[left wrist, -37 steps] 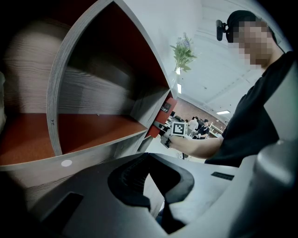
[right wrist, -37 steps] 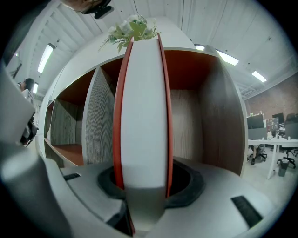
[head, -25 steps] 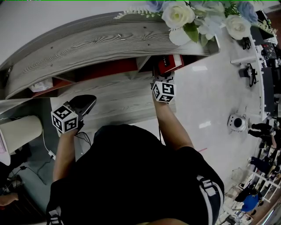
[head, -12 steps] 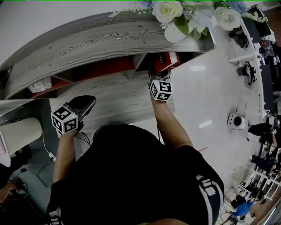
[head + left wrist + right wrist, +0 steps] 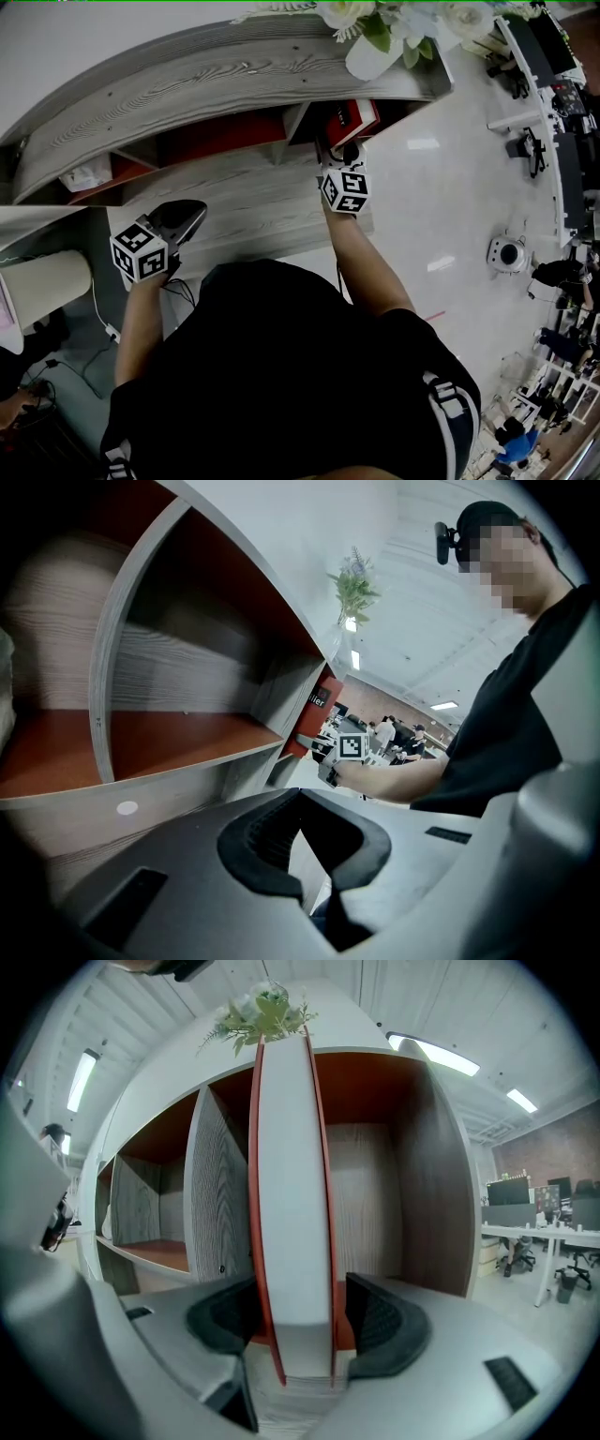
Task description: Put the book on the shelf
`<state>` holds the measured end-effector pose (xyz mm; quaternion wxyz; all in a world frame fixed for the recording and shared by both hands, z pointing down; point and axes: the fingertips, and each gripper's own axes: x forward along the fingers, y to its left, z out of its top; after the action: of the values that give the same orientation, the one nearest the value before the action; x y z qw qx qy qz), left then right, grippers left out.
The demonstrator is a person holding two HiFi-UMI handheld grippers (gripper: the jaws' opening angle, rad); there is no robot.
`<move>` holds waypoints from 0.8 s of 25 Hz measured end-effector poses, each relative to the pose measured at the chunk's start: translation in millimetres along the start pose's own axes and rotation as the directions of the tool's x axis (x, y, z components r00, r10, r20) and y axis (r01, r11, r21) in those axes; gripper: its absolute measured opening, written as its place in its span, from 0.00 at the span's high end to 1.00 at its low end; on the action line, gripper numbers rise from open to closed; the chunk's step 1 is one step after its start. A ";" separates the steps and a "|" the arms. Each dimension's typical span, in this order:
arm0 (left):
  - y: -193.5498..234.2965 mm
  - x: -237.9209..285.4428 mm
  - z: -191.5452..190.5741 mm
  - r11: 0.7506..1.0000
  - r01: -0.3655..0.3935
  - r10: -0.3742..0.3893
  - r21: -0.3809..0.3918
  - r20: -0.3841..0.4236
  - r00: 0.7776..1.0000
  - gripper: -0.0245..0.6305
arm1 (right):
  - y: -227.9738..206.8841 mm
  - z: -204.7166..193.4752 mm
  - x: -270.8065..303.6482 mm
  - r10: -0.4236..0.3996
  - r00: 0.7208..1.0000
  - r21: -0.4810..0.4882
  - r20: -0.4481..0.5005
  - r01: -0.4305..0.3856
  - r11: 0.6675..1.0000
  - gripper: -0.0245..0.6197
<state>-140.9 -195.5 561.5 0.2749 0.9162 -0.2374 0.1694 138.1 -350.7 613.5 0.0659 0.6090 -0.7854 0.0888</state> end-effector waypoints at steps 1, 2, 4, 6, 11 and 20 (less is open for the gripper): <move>-0.3 -0.3 -0.2 1.000 0.000 0.000 0.002 0.002 1.000 0.93 | -0.6 0.9 -1.4 -0.002 1.000 -0.001 0.001 0.002 1.000 0.56; -0.4 -0.5 -0.6 1.000 0.000 0.000 0.002 0.005 1.000 0.93 | -1.3 1.7 -2.9 -0.003 1.000 -0.002 0.003 0.003 1.000 0.56; -1.5 -1.8 -1.9 1.000 0.000 0.000 0.004 0.008 1.000 0.93 | -1.2 2.2 -6.4 -0.007 1.000 -0.003 0.005 0.007 1.000 0.56; -4.3 -4.0 -2.4 1.000 0.000 0.000 0.006 0.011 1.000 0.93 | -0.2 3.0 -11.5 -0.012 1.000 -0.001 0.009 0.012 1.000 0.56; -10.3 -7.4 -0.5 1.000 0.003 -0.004 0.010 0.026 1.000 0.93 | -1.3 7.4 -25.0 -0.024 0.999 0.003 0.021 0.024 1.000 0.56; -19.5 -13.1 -2.1 1.000 -0.002 0.002 0.016 0.031 1.000 0.93 | -5.4 15.5 -46.7 -0.022 0.999 0.002 0.037 0.022 1.000 0.55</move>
<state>-141.8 -175.5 549.1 0.2639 0.9206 -0.2412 0.1574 155.0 -311.4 588.8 0.0520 0.6194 -0.7795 0.0774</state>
